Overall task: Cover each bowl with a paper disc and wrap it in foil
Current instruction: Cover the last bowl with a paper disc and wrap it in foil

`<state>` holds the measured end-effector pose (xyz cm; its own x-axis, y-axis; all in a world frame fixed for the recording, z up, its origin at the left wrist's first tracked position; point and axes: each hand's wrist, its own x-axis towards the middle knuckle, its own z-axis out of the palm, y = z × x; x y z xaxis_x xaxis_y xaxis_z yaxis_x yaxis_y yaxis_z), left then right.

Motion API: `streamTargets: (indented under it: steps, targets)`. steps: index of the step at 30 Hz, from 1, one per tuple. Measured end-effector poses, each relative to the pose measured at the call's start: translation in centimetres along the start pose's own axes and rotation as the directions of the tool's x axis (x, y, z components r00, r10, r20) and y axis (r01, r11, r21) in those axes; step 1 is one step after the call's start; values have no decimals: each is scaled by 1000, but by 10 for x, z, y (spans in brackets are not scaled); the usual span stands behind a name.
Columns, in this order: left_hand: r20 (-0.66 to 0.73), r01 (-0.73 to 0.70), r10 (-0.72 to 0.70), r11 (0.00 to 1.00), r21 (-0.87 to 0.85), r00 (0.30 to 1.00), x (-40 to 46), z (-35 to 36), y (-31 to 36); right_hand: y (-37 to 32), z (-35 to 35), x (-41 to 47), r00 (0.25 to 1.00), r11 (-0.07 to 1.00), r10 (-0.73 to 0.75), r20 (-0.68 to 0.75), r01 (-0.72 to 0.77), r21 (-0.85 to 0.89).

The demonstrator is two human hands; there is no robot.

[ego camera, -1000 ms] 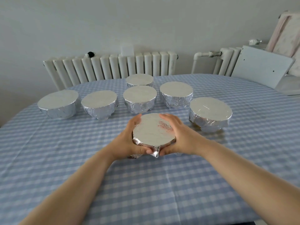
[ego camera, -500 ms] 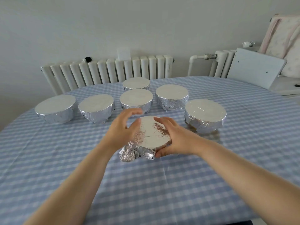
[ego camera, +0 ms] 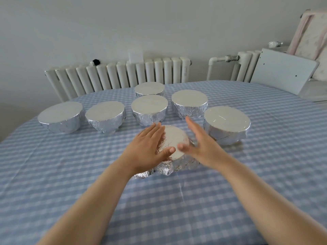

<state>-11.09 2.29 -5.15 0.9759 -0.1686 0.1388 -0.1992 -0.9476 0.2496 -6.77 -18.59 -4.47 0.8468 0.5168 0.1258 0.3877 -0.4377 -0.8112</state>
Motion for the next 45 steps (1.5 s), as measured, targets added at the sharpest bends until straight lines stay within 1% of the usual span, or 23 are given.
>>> streamTargets:
  steps: [2,3,4,6,8,11,13,17,20,22,24,26,29,30,32,34,38,41,43,45]
  targets:
    - [-6,-5,5,1000,-4,1000,-1,-2,-1,-10,1,1,970,1000,20,-241,-19,8]
    - [-13,-11,11,1000,-2,1000,-1,-1,-2,-13,1,4,951,998,28,-307,-44,-44]
    - [-17,-16,16,1000,1,1000,-1,-1,-2,-15,3,8,948,989,42,-316,-84,-120]
    - [-16,-20,20,1000,12,1000,-2,-1,-2,-15,7,15,967,953,75,-245,-142,-269]
    - [-10,-26,26,1000,14,1000,-2,-2,0,-12,13,19,969,939,95,-227,-163,-303]
    - [3,-20,20,999,29,1000,-1,-4,3,-9,16,20,948,960,108,-300,-178,-216]
    - [18,-9,9,1000,23,1000,0,-4,2,-6,20,20,939,970,117,-325,-178,-165]
    - [19,-2,2,1000,15,1000,0,-2,2,5,27,18,910,980,191,-369,-201,11]
    - [23,-11,11,1000,-2,1000,0,-4,3,11,28,16,890,975,221,-399,-209,73]
    - [56,-18,18,1000,9,998,1,-8,3,12,28,15,887,971,238,-395,-213,107]
    - [138,-17,8,997,69,990,4,-17,7,11,28,14,884,969,248,-396,-218,119]
    - [206,10,-31,995,102,978,10,-26,15,10,28,14,880,968,250,-404,-213,134]
    - [189,85,-91,996,37,978,19,-27,29,8,29,12,880,961,269,-392,-214,177]
    - [192,96,-101,995,39,976,20,-24,33,8,30,12,883,964,259,-392,-212,160]
    - [213,101,-119,991,93,970,19,-13,39,11,31,16,883,976,217,-415,-208,68]
    - [222,119,-143,986,119,964,17,-6,43,14,32,20,879,976,213,-426,-216,42]
    - [213,122,-150,983,140,965,19,-3,45,18,32,22,864,958,287,-414,-249,145]
    - [206,119,-151,980,157,967,18,0,44,21,33,22,865,951,297,-404,-229,209]
    - [196,108,-140,981,163,971,18,2,42,23,34,22,865,923,326,-380,-205,326]
    - [192,100,-131,982,162,972,18,2,41,24,35,22,856,864,383,-348,-199,463]
